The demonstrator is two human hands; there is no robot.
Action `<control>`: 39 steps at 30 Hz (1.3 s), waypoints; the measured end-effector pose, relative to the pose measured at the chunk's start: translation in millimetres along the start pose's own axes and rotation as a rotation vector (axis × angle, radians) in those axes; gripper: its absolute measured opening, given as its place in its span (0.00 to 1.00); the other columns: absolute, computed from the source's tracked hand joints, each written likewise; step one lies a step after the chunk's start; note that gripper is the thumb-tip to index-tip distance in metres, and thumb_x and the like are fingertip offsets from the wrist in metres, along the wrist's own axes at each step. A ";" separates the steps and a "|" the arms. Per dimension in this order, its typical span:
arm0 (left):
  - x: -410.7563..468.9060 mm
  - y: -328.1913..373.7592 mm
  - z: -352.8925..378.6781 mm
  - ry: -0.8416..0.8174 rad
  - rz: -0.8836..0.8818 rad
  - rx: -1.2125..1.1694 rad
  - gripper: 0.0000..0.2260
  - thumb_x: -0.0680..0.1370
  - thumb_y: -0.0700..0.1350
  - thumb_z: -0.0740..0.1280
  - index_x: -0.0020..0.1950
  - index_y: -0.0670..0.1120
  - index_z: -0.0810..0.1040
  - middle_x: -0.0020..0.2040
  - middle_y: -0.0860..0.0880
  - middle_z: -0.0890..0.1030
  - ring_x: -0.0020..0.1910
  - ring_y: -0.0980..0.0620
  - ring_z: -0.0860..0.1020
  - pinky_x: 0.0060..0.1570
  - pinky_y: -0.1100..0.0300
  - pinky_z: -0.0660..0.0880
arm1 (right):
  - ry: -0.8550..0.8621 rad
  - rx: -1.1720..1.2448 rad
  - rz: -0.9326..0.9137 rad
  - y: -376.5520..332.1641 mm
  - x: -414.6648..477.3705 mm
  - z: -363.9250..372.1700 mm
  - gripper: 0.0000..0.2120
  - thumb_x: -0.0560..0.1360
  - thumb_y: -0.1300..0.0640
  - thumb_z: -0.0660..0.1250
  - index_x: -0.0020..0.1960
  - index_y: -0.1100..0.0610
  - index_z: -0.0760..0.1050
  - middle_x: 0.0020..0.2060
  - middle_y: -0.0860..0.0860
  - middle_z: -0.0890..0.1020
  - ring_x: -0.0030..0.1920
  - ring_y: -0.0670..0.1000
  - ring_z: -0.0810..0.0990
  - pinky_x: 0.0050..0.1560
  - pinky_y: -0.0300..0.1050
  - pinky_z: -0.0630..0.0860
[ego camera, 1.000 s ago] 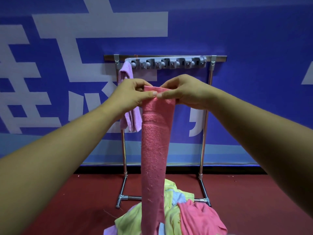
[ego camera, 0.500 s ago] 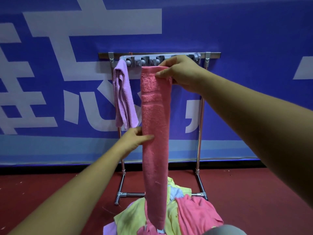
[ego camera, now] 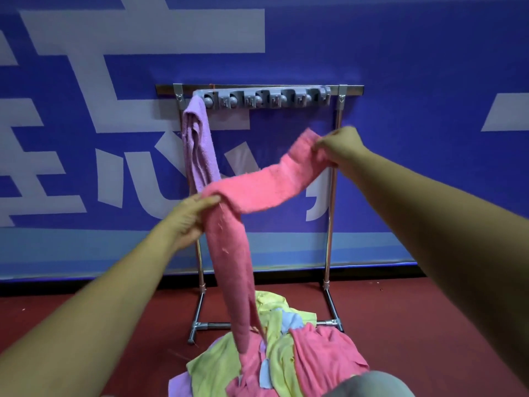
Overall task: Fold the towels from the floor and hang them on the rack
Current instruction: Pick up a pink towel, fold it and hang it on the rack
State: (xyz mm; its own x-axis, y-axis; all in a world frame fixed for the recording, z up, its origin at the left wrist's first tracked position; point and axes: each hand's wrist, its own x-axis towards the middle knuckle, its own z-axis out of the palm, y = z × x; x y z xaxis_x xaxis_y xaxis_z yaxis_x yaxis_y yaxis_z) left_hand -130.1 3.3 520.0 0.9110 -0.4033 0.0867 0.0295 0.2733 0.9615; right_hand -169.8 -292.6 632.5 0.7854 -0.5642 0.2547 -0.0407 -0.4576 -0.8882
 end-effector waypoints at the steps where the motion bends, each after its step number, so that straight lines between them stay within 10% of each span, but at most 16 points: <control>1: 1.2 17.9 1.7 -0.010 0.018 0.013 0.13 0.67 0.42 0.74 0.51 0.45 0.83 0.39 0.50 0.86 0.35 0.56 0.83 0.36 0.63 0.80 | -0.006 -0.001 0.096 13.8 -1.3 3.9 0.08 0.69 0.67 0.71 0.35 0.62 0.73 0.32 0.57 0.76 0.30 0.52 0.74 0.30 0.46 0.74; 7: 6.0 88.5 18.4 -0.138 -0.012 0.295 0.12 0.69 0.46 0.72 0.51 0.47 0.82 0.40 0.50 0.85 0.37 0.54 0.82 0.35 0.63 0.79 | -0.360 -0.080 0.585 82.2 -23.6 45.4 0.09 0.75 0.60 0.70 0.53 0.58 0.73 0.50 0.57 0.78 0.46 0.56 0.76 0.37 0.46 0.73; 10: 7.0 98.0 28.5 -0.219 -0.069 0.409 0.13 0.63 0.49 0.75 0.44 0.47 0.84 0.39 0.49 0.85 0.35 0.54 0.83 0.34 0.62 0.79 | -0.460 -0.358 0.316 82.6 -33.2 62.0 0.07 0.75 0.59 0.70 0.50 0.59 0.76 0.39 0.55 0.78 0.39 0.54 0.75 0.35 0.43 0.72; 15: 11.0 91.6 36.6 -0.317 -0.127 0.484 0.23 0.61 0.50 0.81 0.53 0.45 0.84 0.47 0.44 0.84 0.44 0.49 0.82 0.46 0.58 0.79 | -0.820 0.469 -0.005 18.4 -51.4 66.3 0.15 0.80 0.47 0.65 0.57 0.57 0.80 0.45 0.50 0.84 0.46 0.47 0.82 0.51 0.44 0.75; 18: 12.1 86.5 36.2 -0.350 -0.125 0.465 0.27 0.58 0.53 0.82 0.54 0.44 0.84 0.52 0.43 0.84 0.50 0.47 0.81 0.55 0.56 0.77 | -0.963 0.447 -0.043 -8.4 -55.3 63.5 0.15 0.76 0.47 0.67 0.55 0.56 0.78 0.47 0.53 0.80 0.49 0.53 0.77 0.57 0.50 0.70; 23: 12.5 88.0 28.6 -0.431 -0.154 0.495 0.31 0.64 0.55 0.79 0.64 0.44 0.80 0.61 0.42 0.81 0.60 0.43 0.78 0.66 0.49 0.69 | -0.905 0.275 -0.157 -18.9 -56.8 54.2 0.07 0.78 0.61 0.68 0.40 0.59 0.77 0.35 0.53 0.77 0.37 0.51 0.75 0.42 0.44 0.74; 26: 5.3 88.1 29.4 -0.437 -0.194 0.522 0.09 0.68 0.53 0.73 0.41 0.48 0.86 0.36 0.50 0.82 0.36 0.53 0.78 0.46 0.55 0.70 | -0.791 0.422 -0.130 -28.0 -52.7 43.4 0.12 0.78 0.67 0.64 0.37 0.59 0.74 0.29 0.51 0.78 0.29 0.48 0.77 0.33 0.39 0.74; 29: 10.3 86.8 21.6 -0.409 -0.183 0.479 0.11 0.73 0.49 0.67 0.32 0.49 0.83 0.24 0.55 0.74 0.27 0.56 0.72 0.40 0.60 0.66 | -0.762 0.498 -0.010 -27.4 -41.7 28.8 0.10 0.78 0.65 0.60 0.39 0.59 0.72 0.28 0.53 0.77 0.27 0.50 0.77 0.31 0.39 0.74; 33: 34.2 104.0 18.7 -0.273 -0.113 0.316 0.15 0.67 0.50 0.77 0.50 0.45 0.85 0.31 0.53 0.70 0.30 0.57 0.63 0.39 0.64 0.55 | -0.897 0.336 0.019 -21.2 -27.4 25.3 0.07 0.78 0.64 0.61 0.43 0.61 0.75 0.32 0.53 0.81 0.30 0.50 0.80 0.34 0.40 0.77; 39: 73.5 132.4 27.4 -0.257 -0.040 0.273 0.15 0.68 0.45 0.74 0.51 0.42 0.77 0.36 0.48 0.75 0.33 0.55 0.72 0.35 0.68 0.72 | -0.938 0.437 -0.099 -40.3 -3.3 43.6 0.06 0.79 0.59 0.66 0.48 0.61 0.80 0.39 0.53 0.84 0.36 0.49 0.82 0.39 0.41 0.80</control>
State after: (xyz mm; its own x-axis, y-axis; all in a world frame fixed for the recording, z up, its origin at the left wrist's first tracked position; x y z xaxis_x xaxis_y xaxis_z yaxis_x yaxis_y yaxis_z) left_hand -70.5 -14.1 660.8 0.7770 -0.6248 0.0767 -0.0792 0.0238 0.9966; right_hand -143.8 -242.3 650.7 0.9458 0.3089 0.1005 0.1304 -0.0779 -0.9884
